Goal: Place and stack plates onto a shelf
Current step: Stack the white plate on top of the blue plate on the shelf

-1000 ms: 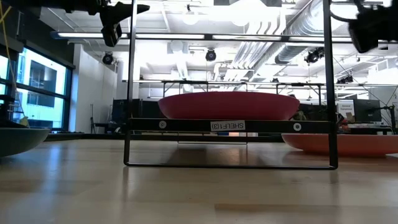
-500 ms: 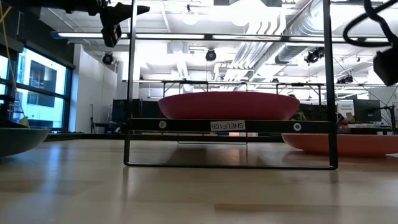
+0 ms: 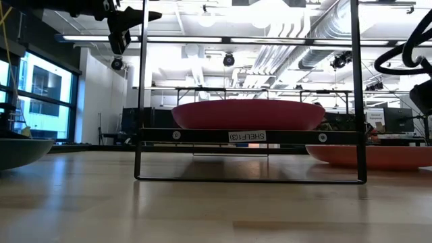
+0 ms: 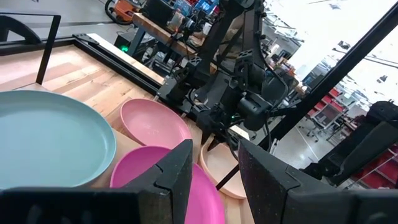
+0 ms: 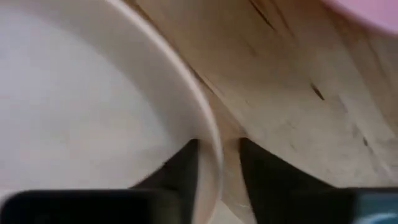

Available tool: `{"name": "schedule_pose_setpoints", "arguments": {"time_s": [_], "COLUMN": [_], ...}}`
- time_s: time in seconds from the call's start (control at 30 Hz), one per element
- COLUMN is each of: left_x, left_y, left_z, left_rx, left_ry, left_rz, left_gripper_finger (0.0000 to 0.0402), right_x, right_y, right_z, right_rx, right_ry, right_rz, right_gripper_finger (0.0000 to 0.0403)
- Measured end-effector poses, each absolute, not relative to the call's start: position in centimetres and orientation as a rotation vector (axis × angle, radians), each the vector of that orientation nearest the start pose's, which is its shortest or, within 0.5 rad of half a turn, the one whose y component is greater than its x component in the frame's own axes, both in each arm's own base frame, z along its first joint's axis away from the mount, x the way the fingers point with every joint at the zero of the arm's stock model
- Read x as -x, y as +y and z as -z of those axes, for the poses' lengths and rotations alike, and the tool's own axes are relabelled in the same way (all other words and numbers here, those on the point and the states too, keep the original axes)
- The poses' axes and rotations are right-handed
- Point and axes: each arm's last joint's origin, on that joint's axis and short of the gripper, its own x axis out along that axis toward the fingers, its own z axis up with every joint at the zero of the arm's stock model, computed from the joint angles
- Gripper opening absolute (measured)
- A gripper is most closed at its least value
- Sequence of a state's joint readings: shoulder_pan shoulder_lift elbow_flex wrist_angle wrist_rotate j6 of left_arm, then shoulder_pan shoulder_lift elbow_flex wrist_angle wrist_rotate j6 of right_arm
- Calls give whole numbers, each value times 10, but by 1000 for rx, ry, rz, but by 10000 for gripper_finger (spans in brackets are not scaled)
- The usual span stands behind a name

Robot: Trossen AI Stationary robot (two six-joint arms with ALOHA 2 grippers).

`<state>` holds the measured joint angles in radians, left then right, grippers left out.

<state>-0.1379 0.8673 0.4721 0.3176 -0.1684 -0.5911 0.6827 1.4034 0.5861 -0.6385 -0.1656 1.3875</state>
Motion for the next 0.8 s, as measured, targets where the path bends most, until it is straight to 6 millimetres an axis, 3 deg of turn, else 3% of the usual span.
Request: {"name": "schedule_pose_setpoints", "arguments": {"time_s": [0.13, 0.43, 0.67, 0.8], "left_x": [-193, -193, -193, -193], "left_y": [-22, -22, -22, -22], "left_z": [-258, -258, -258, -258], "left_rx": [579, 578, 578, 578], "left_ry": [65, 69, 69, 69], "left_rz": [-52, -61, -61, -62], "left_gripper_finger": [119, 119, 119, 119], "right_x": [-150, -142, -129, -125], "right_y": [128, 121, 115, 109], "right_z": [-133, -157, -191, -216], "right_rx": [-707, -766, -861, -974], "right_ry": [1583, 1555, 1498, 1378], "right_rz": [387, 248, -19, -198], "right_gripper_finger": [15, 1, 0, 0]}}
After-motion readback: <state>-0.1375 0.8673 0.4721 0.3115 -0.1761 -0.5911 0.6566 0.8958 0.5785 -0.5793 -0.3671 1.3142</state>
